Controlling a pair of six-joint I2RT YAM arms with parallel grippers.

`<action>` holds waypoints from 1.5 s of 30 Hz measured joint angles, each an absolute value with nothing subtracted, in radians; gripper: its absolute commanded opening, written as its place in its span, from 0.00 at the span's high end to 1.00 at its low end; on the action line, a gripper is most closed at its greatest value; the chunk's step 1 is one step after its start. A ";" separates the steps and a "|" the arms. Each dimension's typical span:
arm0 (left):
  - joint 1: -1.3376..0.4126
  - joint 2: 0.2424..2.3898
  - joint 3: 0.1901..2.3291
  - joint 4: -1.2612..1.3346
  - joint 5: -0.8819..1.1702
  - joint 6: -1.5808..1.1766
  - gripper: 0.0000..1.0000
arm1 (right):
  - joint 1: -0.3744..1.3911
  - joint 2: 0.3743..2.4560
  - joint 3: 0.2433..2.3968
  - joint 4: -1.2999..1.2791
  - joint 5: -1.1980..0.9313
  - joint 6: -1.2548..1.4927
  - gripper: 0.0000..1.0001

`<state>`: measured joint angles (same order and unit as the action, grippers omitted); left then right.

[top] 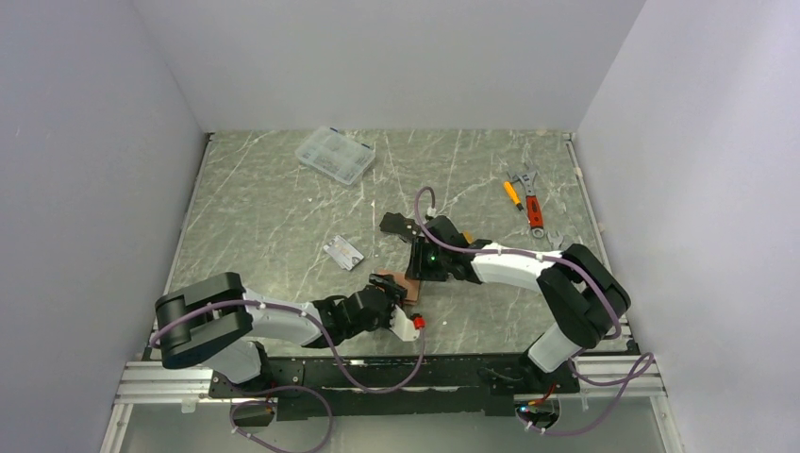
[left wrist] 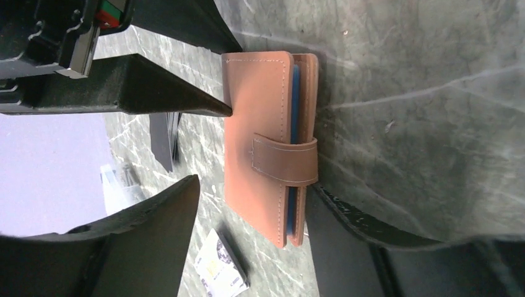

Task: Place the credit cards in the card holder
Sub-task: Pick up the card holder from the center of the board.

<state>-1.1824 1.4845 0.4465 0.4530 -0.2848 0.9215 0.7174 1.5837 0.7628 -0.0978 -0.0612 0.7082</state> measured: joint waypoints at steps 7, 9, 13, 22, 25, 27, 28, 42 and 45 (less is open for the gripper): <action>-1.161 1.480 0.495 0.361 -0.314 0.872 1.00 | 0.723 1.575 0.752 -0.091 -0.038 0.707 0.58; -1.139 1.480 0.557 0.279 -0.303 0.834 1.00 | 0.723 1.565 0.743 -0.088 -0.026 0.707 0.54; -1.069 1.464 0.691 0.099 -0.230 0.743 1.00 | 0.721 1.510 0.716 -0.080 -0.012 0.700 0.38; -0.870 1.398 0.926 -0.280 0.099 0.549 1.00 | 0.587 1.154 0.625 -0.137 -0.098 0.614 0.20; -0.836 1.368 0.971 -0.358 0.214 0.502 1.00 | 0.567 0.962 0.550 -0.079 -0.170 0.571 0.18; -0.817 1.353 0.991 -0.405 0.292 0.474 1.00 | 0.568 0.834 0.493 -0.031 -0.224 0.548 0.18; -0.804 1.349 1.000 -0.431 0.335 0.459 1.00 | 0.570 0.782 0.481 -0.021 -0.255 0.533 0.18; -0.678 1.318 1.153 -0.702 0.819 0.373 1.00 | 0.577 0.859 0.778 -0.058 -0.594 0.320 0.21; -0.677 1.310 1.167 -0.746 0.856 0.380 1.00 | 0.582 0.923 0.826 -0.088 -0.667 0.286 0.23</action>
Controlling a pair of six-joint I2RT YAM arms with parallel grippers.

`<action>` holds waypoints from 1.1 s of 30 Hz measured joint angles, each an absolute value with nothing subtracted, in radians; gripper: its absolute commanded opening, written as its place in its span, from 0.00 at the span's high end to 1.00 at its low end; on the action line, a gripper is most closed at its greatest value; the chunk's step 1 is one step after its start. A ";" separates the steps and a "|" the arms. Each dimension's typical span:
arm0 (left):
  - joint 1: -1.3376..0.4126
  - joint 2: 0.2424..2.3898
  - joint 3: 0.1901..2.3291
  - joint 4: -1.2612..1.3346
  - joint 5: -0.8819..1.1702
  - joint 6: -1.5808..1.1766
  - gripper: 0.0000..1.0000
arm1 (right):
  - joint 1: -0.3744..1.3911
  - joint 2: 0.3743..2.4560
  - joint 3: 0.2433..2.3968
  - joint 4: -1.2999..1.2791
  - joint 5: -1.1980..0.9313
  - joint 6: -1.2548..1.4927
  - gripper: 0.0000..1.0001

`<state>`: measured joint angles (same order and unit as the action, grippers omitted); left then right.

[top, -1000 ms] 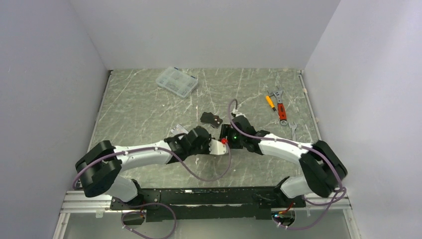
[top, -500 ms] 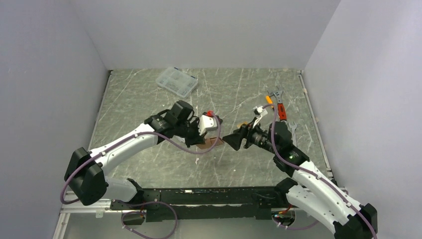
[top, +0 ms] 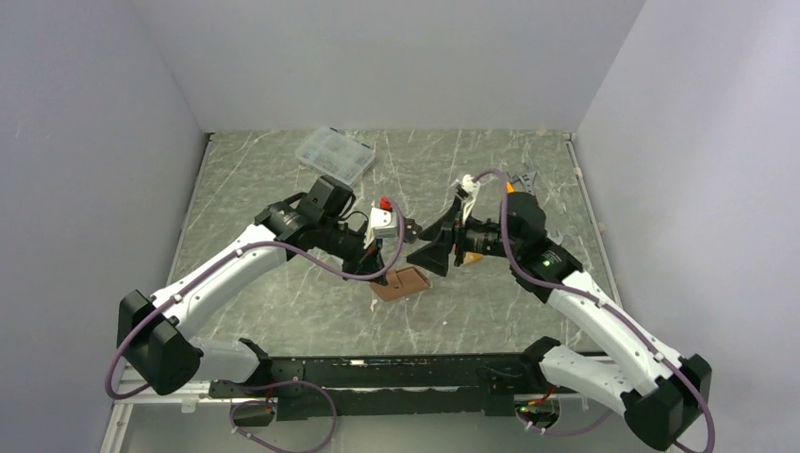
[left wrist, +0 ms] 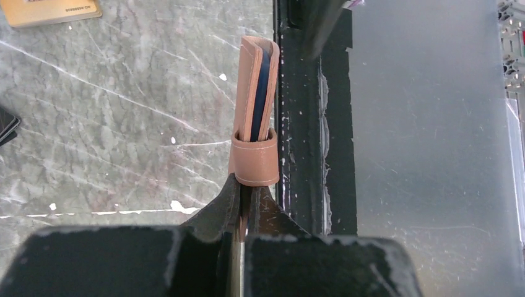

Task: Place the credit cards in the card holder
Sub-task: Pick up the card holder from the center of the board, then open the card holder at the center of the board.

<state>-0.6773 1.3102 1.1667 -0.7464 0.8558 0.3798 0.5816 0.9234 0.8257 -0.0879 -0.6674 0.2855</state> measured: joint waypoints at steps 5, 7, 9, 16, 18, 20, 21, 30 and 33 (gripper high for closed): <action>-0.664 1.311 1.211 -0.820 0.887 0.418 1.00 | 0.602 0.987 0.841 -0.169 -0.730 0.245 0.26; -0.661 1.311 1.227 -0.842 0.891 0.432 1.00 | 0.605 0.986 0.841 -0.191 -0.744 0.234 0.27; -0.659 1.314 1.241 -0.859 0.892 0.441 1.00 | 0.609 0.981 0.842 -0.207 -0.755 0.223 0.28; -0.659 1.367 1.274 -0.894 0.886 0.450 1.00 | 0.677 1.014 0.892 -0.285 -0.759 0.183 0.39; -0.658 1.372 1.274 -0.898 0.881 0.448 0.97 | 0.698 1.045 0.914 -0.305 -0.756 0.170 0.56; -0.658 1.371 1.274 -0.896 0.879 0.445 0.93 | 0.706 1.092 0.945 -0.335 -0.741 0.156 0.70; -0.657 1.370 1.274 -0.894 0.876 0.439 0.91 | 0.706 1.118 0.964 -0.360 -0.732 0.151 0.81; -0.599 1.338 1.272 -0.796 0.841 0.329 0.71 | 0.709 1.161 1.036 -0.427 -0.601 0.123 1.00; -0.517 1.296 1.246 -0.687 0.843 0.223 0.34 | 0.709 1.091 0.979 -0.389 -0.519 0.146 1.00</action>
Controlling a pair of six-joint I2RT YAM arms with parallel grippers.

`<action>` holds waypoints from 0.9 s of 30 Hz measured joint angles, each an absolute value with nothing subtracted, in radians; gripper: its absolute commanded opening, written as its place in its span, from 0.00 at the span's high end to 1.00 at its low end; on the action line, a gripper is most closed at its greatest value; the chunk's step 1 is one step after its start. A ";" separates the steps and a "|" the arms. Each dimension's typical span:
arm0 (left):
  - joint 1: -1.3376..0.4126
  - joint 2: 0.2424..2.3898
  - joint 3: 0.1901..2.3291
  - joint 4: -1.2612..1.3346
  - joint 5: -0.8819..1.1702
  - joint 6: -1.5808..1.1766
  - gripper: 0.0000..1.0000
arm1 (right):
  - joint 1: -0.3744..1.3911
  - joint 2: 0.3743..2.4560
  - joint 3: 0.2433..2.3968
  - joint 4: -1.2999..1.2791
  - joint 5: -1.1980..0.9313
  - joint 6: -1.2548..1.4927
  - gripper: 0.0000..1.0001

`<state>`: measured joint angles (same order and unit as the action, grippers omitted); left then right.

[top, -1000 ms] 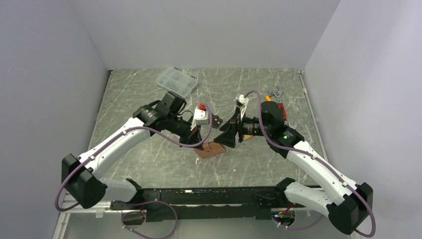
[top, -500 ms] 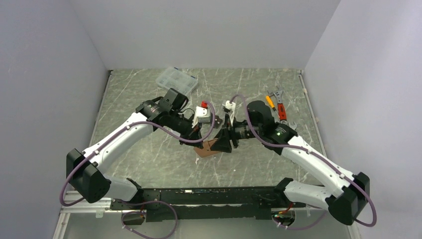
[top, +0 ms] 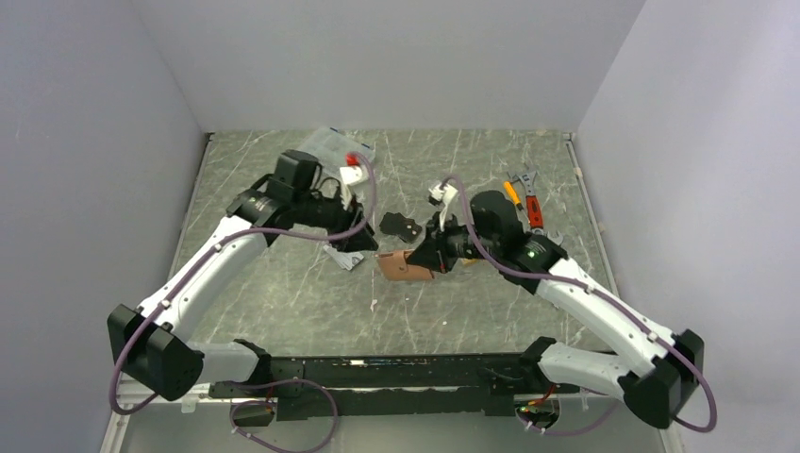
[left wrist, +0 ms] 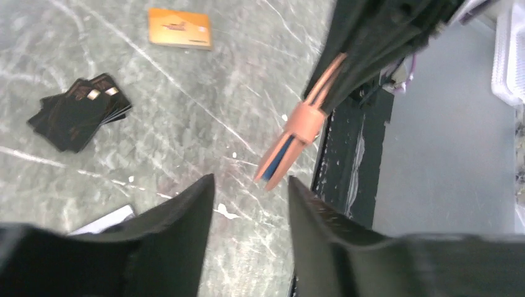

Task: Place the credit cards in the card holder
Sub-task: Open the card holder at the center of the board.

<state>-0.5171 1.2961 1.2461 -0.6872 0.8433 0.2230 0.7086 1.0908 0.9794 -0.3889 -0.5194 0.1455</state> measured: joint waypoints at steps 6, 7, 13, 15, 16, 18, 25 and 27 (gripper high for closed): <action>-0.360 1.280 1.146 -0.498 0.917 0.012 0.01 | 0.707 0.909 0.748 -0.161 -0.354 0.323 1.00; -0.350 1.280 1.125 -0.476 0.929 -0.016 0.01 | 0.707 0.895 0.712 -0.114 -0.329 0.370 1.00; -0.316 1.280 0.968 -0.274 1.024 -0.242 0.01 | 0.707 0.883 0.623 0.139 -0.203 0.627 1.00; -0.307 1.280 0.918 -0.176 1.062 -0.340 0.01 | 0.707 0.882 0.614 0.253 -0.160 0.707 1.00; -0.301 1.280 0.904 -0.145 1.073 -0.371 0.01 | 0.707 0.882 0.606 0.314 -0.136 0.746 1.00; -0.291 1.280 0.866 -0.029 1.101 -0.467 0.01 | 0.707 0.883 0.583 0.416 -0.104 0.817 1.00; -0.231 1.280 0.665 0.609 1.174 -0.975 0.01 | 0.711 0.997 0.550 0.655 -0.044 1.002 1.00; -0.225 1.280 0.656 0.728 1.180 -1.063 0.01 | 0.718 1.045 0.548 0.714 -0.041 1.041 1.00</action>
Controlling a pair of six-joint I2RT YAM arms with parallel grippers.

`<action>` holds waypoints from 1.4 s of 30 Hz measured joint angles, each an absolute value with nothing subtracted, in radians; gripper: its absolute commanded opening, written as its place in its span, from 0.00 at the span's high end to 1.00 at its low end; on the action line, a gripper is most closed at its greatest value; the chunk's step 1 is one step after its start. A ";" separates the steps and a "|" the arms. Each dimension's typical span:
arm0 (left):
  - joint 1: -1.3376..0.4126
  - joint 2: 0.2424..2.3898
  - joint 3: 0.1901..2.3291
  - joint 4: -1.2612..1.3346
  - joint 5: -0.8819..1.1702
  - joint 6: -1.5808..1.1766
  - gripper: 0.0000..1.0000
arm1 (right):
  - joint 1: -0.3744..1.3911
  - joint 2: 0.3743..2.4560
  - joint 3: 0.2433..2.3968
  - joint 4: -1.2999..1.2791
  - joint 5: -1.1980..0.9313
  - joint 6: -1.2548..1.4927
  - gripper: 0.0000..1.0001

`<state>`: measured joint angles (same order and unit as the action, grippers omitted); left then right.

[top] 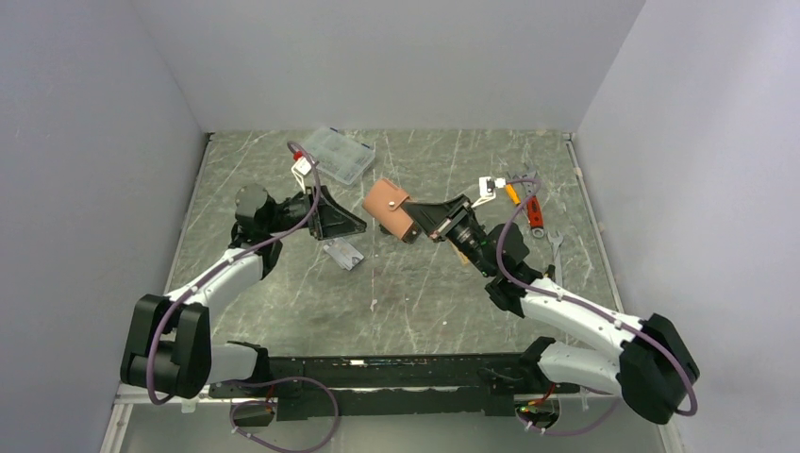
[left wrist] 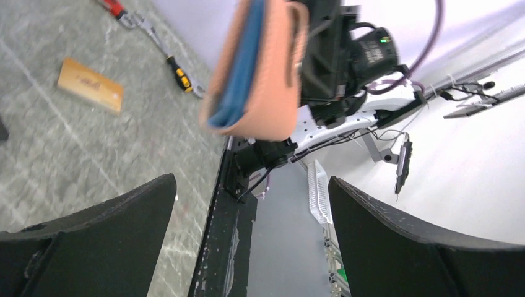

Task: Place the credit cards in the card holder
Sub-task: Open the card holder at the center of the board.

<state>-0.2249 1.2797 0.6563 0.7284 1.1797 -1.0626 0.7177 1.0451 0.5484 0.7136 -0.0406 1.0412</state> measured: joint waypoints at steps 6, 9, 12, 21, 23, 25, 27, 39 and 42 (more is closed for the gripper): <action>-0.225 1.280 0.657 0.938 1.181 -1.191 0.01 | 0.753 1.156 0.547 0.866 -0.034 1.131 1.00; -0.225 1.283 0.657 0.976 1.180 -1.220 0.01 | 0.763 1.166 0.546 0.901 -0.033 1.151 1.00; -0.224 1.288 0.658 1.000 1.180 -1.246 0.01 | 0.771 1.165 0.546 0.923 -0.028 1.156 1.00; -0.204 1.314 0.735 1.050 1.175 -1.313 0.43 | 0.820 1.226 0.549 0.973 0.015 1.159 1.00; -0.197 1.322 0.747 1.058 1.172 -1.325 0.52 | 0.834 1.230 0.556 0.976 0.031 1.153 1.00; -0.191 1.334 0.757 1.069 1.171 -1.339 0.62 | 0.846 1.230 0.564 0.982 0.050 1.143 1.00; -0.188 1.338 0.759 1.078 1.168 -1.351 0.83 | 0.859 1.230 0.568 0.988 0.066 1.132 1.00; -0.173 1.317 0.818 0.809 1.177 -1.203 1.00 | 0.863 1.133 0.770 0.471 0.080 0.858 0.51; -0.174 1.308 0.870 0.597 1.180 -1.073 1.00 | 0.865 1.080 0.877 0.239 0.117 0.674 0.17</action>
